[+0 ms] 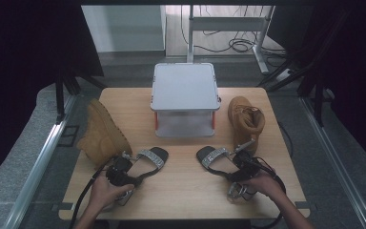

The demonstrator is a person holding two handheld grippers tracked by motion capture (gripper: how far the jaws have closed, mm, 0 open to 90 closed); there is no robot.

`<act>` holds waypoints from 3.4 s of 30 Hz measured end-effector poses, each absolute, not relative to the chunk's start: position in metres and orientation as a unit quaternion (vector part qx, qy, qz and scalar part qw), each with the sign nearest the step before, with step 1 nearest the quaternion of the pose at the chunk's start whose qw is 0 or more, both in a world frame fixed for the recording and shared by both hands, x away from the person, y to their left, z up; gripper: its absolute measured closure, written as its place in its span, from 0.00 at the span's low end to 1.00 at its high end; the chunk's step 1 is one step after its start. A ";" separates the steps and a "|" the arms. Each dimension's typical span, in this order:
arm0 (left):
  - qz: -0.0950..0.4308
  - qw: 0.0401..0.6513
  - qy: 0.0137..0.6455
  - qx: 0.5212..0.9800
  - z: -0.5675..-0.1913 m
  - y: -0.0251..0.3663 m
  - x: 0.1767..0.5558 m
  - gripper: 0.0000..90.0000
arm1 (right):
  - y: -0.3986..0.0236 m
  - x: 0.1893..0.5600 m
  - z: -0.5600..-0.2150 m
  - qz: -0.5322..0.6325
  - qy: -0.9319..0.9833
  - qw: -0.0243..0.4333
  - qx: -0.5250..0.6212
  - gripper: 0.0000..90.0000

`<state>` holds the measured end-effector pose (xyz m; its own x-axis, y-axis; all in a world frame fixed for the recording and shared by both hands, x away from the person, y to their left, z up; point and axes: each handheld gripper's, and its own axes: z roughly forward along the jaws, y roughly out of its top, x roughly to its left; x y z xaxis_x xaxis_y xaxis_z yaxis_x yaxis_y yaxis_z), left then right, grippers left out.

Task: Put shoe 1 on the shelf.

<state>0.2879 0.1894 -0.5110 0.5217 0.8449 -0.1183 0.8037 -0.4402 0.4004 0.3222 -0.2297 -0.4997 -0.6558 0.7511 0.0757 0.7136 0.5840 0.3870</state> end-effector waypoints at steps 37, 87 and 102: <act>0.093 0.327 0.541 0.769 -0.472 0.163 0.314 0.47 | -0.214 0.334 -0.468 0.278 0.816 0.098 0.497 0.47; 0.107 0.341 0.604 0.712 -0.487 0.116 0.398 0.47 | -0.157 0.405 -0.466 0.306 0.726 0.121 0.604 0.47; 0.113 0.331 0.633 0.690 -0.502 0.101 0.415 0.47 | -0.133 0.418 -0.487 0.291 0.699 0.122 0.641 0.47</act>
<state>0.4146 0.1013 -0.5015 0.1719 0.9493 -0.2634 0.7991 0.0220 0.6009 0.4184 -0.1325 -0.4866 -0.1477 0.9678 0.2037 0.8260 0.0074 0.5636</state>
